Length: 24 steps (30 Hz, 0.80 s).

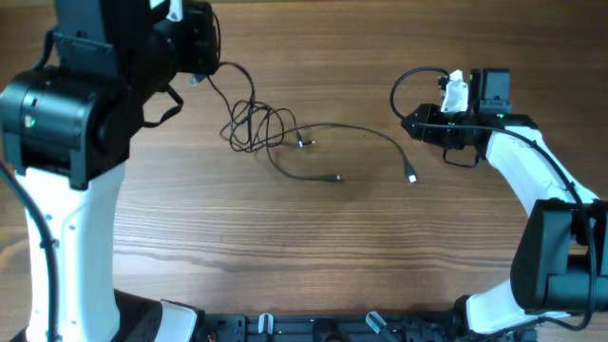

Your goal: Untangle cables

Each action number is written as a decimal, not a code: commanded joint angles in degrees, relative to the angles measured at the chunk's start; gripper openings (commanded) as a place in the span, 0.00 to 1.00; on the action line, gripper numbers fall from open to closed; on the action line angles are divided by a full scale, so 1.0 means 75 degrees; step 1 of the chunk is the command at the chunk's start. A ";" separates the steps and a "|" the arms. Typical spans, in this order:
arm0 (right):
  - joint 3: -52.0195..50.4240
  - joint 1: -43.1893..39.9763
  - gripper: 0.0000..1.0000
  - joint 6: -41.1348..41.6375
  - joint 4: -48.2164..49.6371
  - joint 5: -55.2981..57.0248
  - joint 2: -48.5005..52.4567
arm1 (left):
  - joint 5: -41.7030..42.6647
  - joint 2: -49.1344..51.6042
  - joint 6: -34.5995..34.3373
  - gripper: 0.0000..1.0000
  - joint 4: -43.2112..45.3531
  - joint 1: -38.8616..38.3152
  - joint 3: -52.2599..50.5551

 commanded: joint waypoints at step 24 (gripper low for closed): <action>0.0093 0.1183 0.48 0.0061 0.0772 0.0353 -0.0146 | -0.1043 0.1760 0.0586 0.04 0.1367 0.0090 -0.0227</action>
